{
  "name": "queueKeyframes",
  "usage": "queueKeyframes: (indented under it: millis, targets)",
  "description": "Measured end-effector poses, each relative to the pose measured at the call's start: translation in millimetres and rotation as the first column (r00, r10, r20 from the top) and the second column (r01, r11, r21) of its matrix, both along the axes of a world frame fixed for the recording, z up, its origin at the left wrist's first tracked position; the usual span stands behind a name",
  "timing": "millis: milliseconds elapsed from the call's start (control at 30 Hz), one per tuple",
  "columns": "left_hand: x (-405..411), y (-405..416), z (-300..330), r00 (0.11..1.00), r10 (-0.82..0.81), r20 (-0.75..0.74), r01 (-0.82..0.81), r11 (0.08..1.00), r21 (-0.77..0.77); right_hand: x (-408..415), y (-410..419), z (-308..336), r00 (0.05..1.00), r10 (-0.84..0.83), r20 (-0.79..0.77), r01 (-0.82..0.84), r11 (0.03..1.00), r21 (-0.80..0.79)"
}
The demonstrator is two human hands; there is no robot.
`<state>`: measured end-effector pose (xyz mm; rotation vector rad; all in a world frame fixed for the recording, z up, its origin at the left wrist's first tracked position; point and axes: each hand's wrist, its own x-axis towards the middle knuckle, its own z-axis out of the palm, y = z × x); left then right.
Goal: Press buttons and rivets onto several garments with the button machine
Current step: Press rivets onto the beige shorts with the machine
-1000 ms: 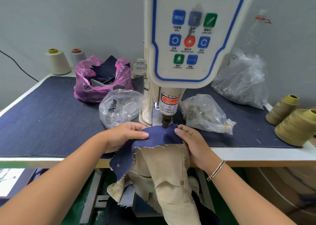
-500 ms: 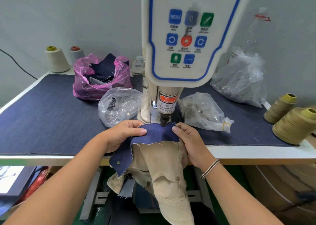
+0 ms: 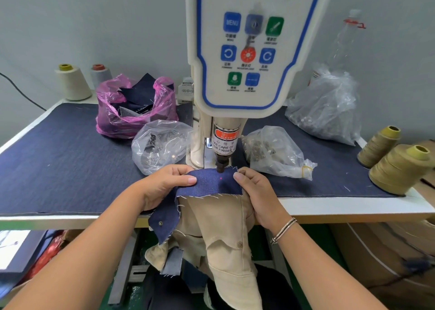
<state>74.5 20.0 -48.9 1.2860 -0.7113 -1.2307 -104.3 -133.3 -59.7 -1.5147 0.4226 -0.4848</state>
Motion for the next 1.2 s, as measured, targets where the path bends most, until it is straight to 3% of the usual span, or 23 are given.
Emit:
queueKeyframes:
  millis: [1200]
  targets:
    - [-1.5,2.0,1.8,1.0,-0.021,-0.021,0.02,1.0,-0.019,-1.4,3.6,4.1,1.0,-0.014,-0.024,0.012,0.996,-0.084]
